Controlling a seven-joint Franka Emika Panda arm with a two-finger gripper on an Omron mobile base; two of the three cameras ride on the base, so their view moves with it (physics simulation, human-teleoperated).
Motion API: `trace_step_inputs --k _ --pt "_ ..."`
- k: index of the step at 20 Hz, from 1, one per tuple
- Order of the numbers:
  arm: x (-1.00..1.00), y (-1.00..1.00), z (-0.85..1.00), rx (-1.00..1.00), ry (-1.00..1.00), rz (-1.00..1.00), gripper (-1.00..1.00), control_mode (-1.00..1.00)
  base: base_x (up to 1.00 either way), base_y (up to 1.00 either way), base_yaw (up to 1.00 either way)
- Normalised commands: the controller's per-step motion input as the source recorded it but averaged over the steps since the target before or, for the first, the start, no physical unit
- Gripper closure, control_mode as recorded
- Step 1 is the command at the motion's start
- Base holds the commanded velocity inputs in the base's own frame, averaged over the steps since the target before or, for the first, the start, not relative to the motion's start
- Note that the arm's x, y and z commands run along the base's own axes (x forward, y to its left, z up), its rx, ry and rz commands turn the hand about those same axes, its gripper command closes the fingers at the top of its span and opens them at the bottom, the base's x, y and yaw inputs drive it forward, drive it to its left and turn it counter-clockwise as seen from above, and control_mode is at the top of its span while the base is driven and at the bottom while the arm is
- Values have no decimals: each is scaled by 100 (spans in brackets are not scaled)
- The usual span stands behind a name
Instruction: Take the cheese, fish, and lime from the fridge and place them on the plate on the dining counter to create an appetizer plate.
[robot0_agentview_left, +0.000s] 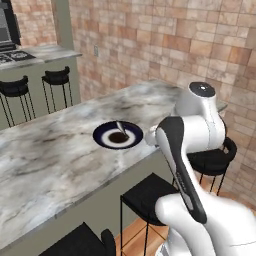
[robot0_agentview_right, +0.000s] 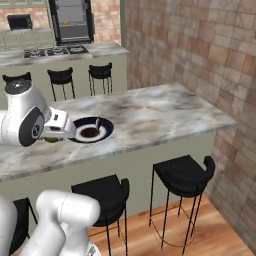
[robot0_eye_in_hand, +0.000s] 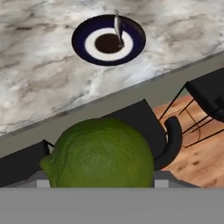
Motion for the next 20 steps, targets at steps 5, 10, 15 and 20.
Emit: trace_step_inputs --k 5,10,15,20 --pt "86 29 -37 1 7 0 100 -100 0 0 0" --pt "74 21 -34 0 5 0 100 -100 0 0 0" --pt "65 18 -26 0 1 0 100 -100 0 0 0" --pt "65 5 -23 0 0 0 100 -100 0 0 0"
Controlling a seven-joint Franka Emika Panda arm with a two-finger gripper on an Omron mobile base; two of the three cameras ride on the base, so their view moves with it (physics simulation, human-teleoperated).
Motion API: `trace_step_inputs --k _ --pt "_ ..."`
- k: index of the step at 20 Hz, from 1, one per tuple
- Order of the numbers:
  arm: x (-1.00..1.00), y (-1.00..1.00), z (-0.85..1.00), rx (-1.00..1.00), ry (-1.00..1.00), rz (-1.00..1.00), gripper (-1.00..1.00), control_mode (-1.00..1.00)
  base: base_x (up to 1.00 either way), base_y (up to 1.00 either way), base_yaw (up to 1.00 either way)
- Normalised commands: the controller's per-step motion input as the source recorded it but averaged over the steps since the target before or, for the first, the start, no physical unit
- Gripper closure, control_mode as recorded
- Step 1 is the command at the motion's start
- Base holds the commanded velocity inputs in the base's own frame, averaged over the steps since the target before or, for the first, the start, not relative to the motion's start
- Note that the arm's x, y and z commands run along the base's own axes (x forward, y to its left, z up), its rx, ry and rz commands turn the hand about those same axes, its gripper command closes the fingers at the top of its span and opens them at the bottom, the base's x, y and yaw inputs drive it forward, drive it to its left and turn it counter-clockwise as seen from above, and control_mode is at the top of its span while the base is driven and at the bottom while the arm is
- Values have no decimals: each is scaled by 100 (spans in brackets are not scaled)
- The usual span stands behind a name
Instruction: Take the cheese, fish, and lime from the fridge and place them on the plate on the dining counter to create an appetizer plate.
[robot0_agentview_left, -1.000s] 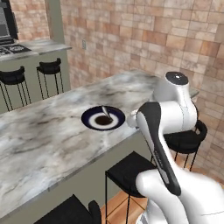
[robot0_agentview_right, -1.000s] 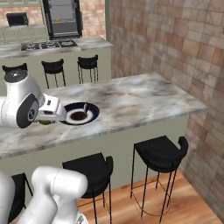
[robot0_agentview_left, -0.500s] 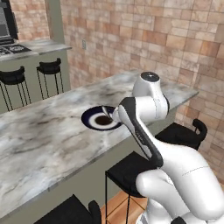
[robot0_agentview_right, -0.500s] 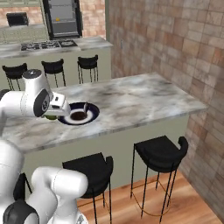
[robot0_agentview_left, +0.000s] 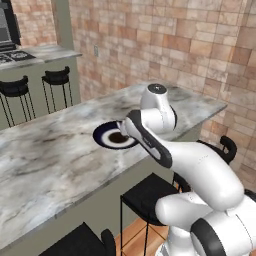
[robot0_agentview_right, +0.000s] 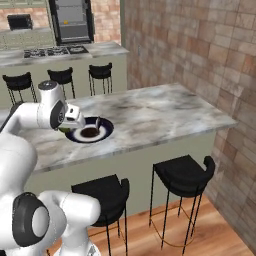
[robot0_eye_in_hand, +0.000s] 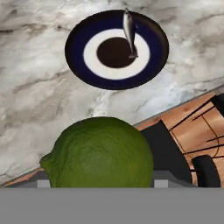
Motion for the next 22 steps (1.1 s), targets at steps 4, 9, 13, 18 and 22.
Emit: trace_step_inputs --k 4,9,13,18,22 --pt "58 2 -23 0 0 0 100 -100 0 0 0" --pt "52 6 -26 0 0 0 100 -100 0 0 0" --pt "49 13 -28 0 0 0 100 -100 0 0 0" --pt "48 14 -27 0 0 0 100 -100 0 0 0" --pt "45 10 -22 0 0 0 100 -100 0 0 0"
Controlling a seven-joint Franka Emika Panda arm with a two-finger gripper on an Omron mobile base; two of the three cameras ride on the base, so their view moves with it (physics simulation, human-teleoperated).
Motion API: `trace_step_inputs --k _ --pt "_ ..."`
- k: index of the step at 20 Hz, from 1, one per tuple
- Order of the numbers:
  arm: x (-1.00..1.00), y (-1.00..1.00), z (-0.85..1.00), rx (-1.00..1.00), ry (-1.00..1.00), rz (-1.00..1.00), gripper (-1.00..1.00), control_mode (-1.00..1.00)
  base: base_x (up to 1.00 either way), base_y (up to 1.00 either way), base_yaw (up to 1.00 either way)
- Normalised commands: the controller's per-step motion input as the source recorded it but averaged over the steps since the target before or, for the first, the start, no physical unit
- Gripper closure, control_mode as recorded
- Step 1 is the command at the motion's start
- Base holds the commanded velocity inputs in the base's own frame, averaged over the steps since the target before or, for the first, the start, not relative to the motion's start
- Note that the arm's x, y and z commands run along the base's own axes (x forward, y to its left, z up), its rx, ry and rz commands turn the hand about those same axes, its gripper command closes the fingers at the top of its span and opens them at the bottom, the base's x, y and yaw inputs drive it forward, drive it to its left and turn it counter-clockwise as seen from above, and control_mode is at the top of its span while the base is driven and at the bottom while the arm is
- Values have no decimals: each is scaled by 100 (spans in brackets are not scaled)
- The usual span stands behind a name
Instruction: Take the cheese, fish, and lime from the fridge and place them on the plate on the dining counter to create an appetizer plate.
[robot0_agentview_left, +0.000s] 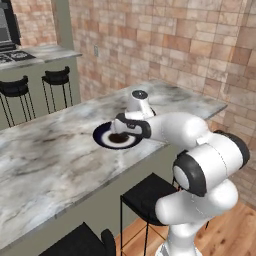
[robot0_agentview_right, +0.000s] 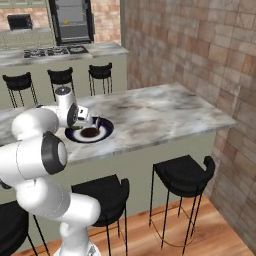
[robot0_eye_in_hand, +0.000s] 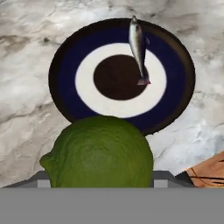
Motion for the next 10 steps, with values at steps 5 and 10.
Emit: trace_step_inputs --k 5,10 --pt "40 4 -19 0 0 0 100 -100 0 0 0" --pt "33 0 -15 0 0 0 100 -100 0 0 0"
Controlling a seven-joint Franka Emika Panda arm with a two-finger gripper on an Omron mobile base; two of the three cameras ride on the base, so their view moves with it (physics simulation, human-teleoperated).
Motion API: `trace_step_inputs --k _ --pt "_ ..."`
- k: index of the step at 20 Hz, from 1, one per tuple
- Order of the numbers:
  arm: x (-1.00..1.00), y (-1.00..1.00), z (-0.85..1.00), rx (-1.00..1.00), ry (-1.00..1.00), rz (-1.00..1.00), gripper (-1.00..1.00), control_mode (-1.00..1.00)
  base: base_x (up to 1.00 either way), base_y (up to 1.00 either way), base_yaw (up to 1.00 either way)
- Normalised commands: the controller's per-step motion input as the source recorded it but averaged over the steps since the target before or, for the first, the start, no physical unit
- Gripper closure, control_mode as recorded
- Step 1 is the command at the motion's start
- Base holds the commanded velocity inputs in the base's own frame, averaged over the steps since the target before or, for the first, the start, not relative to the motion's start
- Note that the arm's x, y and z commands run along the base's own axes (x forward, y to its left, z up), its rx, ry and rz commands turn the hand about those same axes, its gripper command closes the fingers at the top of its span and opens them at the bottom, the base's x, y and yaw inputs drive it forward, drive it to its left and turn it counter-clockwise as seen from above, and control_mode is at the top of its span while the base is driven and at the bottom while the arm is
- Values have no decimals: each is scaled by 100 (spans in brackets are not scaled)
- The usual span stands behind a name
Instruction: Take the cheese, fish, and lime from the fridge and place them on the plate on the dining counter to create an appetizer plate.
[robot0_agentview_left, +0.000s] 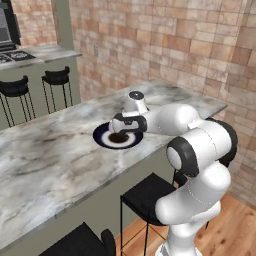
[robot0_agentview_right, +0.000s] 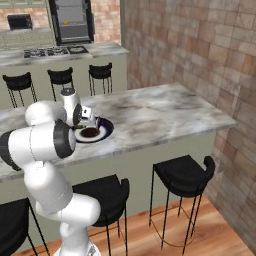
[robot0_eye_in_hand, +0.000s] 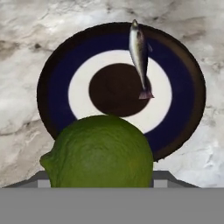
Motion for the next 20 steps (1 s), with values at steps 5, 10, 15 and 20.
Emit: trace_step_inputs --k 5,10,15,20 --pt "32 0 -17 0 0 0 100 -100 0 0 0" --pt "33 1 -21 0 0 0 100 -100 0 0 0" --pt "33 2 -27 0 0 0 100 -100 0 0 0" --pt "33 3 -28 0 1 0 100 -100 0 0 0"
